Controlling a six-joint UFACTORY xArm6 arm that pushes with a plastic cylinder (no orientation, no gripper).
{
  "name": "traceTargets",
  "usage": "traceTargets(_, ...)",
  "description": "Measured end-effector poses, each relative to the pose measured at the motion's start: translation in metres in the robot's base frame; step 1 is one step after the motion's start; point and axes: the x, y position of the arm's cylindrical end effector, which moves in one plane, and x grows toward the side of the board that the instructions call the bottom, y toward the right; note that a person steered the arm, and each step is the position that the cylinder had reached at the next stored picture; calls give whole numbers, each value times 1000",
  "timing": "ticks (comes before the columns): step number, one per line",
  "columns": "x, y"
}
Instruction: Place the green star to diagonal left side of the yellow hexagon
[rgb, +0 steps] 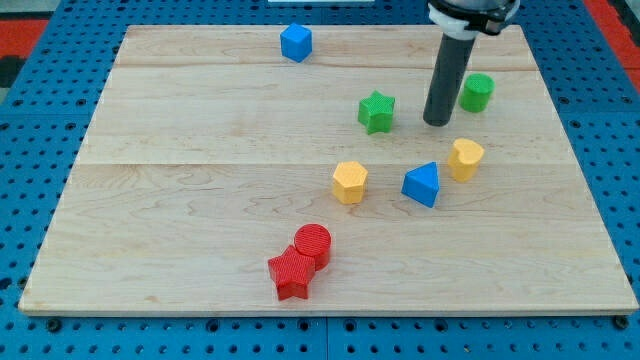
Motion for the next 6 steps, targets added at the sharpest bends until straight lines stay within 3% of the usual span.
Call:
traceTargets(1,-8,-81)
traceTargets(2,10,-122)
traceTargets(3,-22,-63)
traceTargets(6,-2,95)
